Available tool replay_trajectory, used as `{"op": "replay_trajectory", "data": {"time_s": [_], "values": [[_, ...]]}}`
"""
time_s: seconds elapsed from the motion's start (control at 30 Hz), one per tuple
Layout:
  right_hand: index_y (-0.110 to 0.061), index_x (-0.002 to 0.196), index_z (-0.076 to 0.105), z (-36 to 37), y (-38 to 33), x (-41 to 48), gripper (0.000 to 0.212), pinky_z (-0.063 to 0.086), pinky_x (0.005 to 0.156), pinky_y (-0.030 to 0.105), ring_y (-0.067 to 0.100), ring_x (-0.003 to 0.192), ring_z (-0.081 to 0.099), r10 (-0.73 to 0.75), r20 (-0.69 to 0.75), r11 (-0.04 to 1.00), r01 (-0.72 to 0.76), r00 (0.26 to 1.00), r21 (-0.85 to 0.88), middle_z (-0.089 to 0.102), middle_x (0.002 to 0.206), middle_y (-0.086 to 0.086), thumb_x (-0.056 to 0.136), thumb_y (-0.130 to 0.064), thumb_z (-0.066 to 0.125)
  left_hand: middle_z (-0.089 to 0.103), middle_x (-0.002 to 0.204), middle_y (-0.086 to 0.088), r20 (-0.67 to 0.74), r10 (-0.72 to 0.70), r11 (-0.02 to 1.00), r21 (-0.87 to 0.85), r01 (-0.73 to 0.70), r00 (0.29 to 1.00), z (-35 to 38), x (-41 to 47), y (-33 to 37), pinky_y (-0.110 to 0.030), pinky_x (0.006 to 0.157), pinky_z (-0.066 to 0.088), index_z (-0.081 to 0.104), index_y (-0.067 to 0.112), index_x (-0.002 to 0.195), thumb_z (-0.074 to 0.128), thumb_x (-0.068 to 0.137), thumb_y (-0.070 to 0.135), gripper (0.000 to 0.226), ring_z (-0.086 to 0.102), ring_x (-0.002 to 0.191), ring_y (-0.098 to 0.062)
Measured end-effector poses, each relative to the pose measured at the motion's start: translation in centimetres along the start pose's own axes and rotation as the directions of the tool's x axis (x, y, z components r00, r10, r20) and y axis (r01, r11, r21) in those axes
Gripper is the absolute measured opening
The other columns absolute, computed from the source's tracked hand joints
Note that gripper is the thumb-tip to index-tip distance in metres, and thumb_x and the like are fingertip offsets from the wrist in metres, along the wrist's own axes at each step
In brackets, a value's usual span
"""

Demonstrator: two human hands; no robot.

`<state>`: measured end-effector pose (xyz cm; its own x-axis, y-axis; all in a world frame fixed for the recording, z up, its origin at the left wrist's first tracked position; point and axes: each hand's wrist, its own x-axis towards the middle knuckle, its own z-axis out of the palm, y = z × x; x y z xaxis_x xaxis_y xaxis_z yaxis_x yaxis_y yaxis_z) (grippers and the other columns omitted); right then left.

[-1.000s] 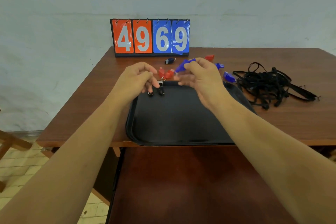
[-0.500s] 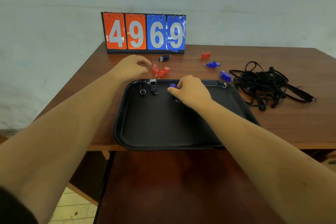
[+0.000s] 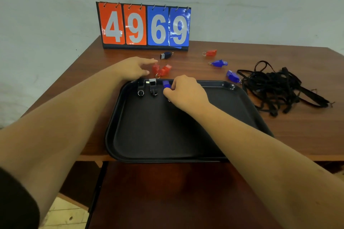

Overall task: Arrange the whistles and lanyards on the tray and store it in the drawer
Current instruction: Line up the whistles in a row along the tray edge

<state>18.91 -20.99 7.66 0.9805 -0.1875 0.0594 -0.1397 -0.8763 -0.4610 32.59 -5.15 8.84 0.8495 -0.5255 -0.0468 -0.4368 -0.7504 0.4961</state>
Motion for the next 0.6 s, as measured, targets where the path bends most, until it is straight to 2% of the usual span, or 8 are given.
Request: {"op": "replay_trajectory", "data": {"time_s": [0.23, 0.33, 0.4, 0.47, 0.6], "values": [[-0.015, 0.086, 0.062, 0.4, -0.2, 0.8, 0.025, 0.045, 0.058, 0.029, 0.020, 0.068, 0.061, -0.012, 0.002, 1.000, 0.012, 1.000, -0.018, 0.062, 0.076, 0.001, 0.091, -0.039, 0.057, 0.054, 0.142, 0.001, -0.042, 0.070, 0.997, -0.004, -0.071, 0.997, 0.3, 1.4, -1.0, -0.029, 0.105, 0.034, 0.053, 0.026, 0.139, 0.059, 0.095, 0.007, 0.048, 0.049, 0.132, -0.018], [-0.016, 0.081, 0.061, 0.4, -0.2, 0.8, 0.028, 0.042, 0.055, 0.028, 0.019, 0.065, 0.059, -0.031, 0.007, 0.999, 0.031, 0.999, -0.009, 0.061, 0.073, 0.001, 0.092, -0.041, 0.058, 0.038, 0.155, 0.002, -0.069, 0.123, 0.991, 0.056, -0.120, 0.990, 0.1, 1.8, -1.2, -0.033, 0.111, 0.030, 0.043, 0.031, 0.147, 0.060, 0.094, 0.005, 0.061, 0.034, 0.142, -0.018], [-0.012, 0.084, 0.065, 0.0, -0.2, 0.7, 0.030, 0.046, 0.056, 0.029, 0.021, 0.068, 0.062, -0.037, -0.006, 0.999, 0.037, 0.999, 0.040, 0.065, 0.077, 0.004, 0.094, -0.040, 0.057, 0.029, 0.160, 0.007, 0.004, 0.159, 0.982, 0.102, -0.159, 0.987, 0.1, 1.9, -1.0, -0.036, 0.118, 0.023, 0.038, 0.034, 0.149, 0.057, 0.095, 0.002, 0.066, 0.025, 0.147, -0.017], [-0.009, 0.090, 0.068, -0.8, 0.0, 0.5, 0.029, 0.050, 0.063, 0.031, 0.020, 0.074, 0.066, -0.025, -0.057, 0.993, 0.032, 0.998, 0.113, 0.070, 0.085, 0.006, 0.097, -0.035, 0.055, 0.034, 0.158, 0.006, 0.061, 0.178, 0.971, 0.149, -0.186, 0.982, 0.1, 2.1, -0.8, -0.039, 0.118, 0.024, 0.047, 0.032, 0.144, 0.057, 0.095, 0.002, 0.059, 0.029, 0.146, -0.019], [-0.013, 0.098, 0.067, -2.7, 0.7, 2.2, 0.017, 0.049, 0.070, 0.027, 0.012, 0.081, 0.061, -0.001, -0.185, 0.991, 0.027, 0.983, 0.134, 0.066, 0.092, 0.002, 0.098, -0.025, 0.054, 0.056, 0.130, 0.003, -0.007, 0.171, 0.974, 0.155, -0.167, 0.985, -0.3, 1.9, -1.4, -0.031, 0.099, 0.041, 0.064, 0.028, 0.118, 0.064, 0.092, 0.009, 0.032, 0.052, 0.121, -0.018]]}}
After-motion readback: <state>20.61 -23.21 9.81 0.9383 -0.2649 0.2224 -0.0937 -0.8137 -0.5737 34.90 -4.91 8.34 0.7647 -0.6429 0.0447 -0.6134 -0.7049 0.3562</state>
